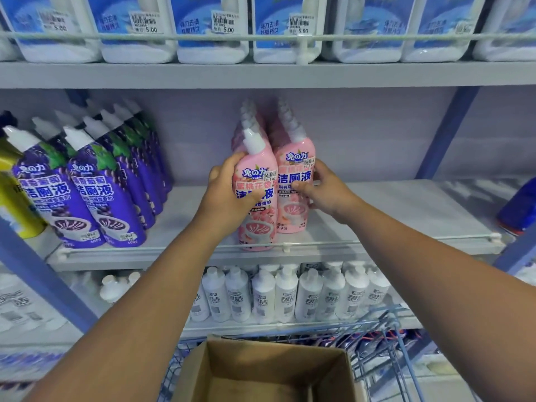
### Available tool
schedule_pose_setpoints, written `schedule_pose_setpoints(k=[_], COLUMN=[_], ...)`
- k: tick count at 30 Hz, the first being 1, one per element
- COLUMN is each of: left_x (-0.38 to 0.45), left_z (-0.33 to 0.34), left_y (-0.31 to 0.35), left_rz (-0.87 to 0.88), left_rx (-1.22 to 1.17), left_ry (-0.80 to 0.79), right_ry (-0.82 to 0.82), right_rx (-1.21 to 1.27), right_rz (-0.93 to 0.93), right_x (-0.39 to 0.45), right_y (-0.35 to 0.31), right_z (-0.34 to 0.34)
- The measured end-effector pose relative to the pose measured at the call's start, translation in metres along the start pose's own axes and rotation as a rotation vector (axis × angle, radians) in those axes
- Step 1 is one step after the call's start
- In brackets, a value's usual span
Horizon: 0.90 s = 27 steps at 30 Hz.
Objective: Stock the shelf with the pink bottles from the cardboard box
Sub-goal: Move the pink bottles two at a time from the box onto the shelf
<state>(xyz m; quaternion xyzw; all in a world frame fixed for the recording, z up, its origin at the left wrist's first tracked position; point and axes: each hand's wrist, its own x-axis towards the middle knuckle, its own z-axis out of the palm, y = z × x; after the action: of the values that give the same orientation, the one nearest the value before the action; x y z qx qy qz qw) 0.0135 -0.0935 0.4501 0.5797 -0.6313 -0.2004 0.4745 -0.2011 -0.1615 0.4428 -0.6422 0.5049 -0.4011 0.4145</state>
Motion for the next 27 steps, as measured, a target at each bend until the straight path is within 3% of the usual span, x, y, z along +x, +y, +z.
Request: schedule_pose_setpoints(k=[12, 16, 20, 27], left_x=[-0.010, -0.029, -0.061, -0.153], left_z=[0.012, 0.010, 0.001, 0.005], left_y=[-0.043, -0.052, -0.051, -0.035], left_rz=[-0.065, -0.105, -0.071, -0.100], left_rx=[-0.033, 0.215, 0.583, 0.755], left_ry=[0.012, -0.072, -0.149, -0.121], right_ry=[0.069, 0.009, -0.038, -0.142], right_rx=[-0.192, -0.403, -0.795, -1.088], right_rz=[0.015, 0.021, 0.056, -0.002], right_x=[-0.034, -0.065, -0.094, -0.182], right_y=[0.002, 0.011, 0.027, 0.052], right_z=[0.019, 0.022, 0.019, 0.022])
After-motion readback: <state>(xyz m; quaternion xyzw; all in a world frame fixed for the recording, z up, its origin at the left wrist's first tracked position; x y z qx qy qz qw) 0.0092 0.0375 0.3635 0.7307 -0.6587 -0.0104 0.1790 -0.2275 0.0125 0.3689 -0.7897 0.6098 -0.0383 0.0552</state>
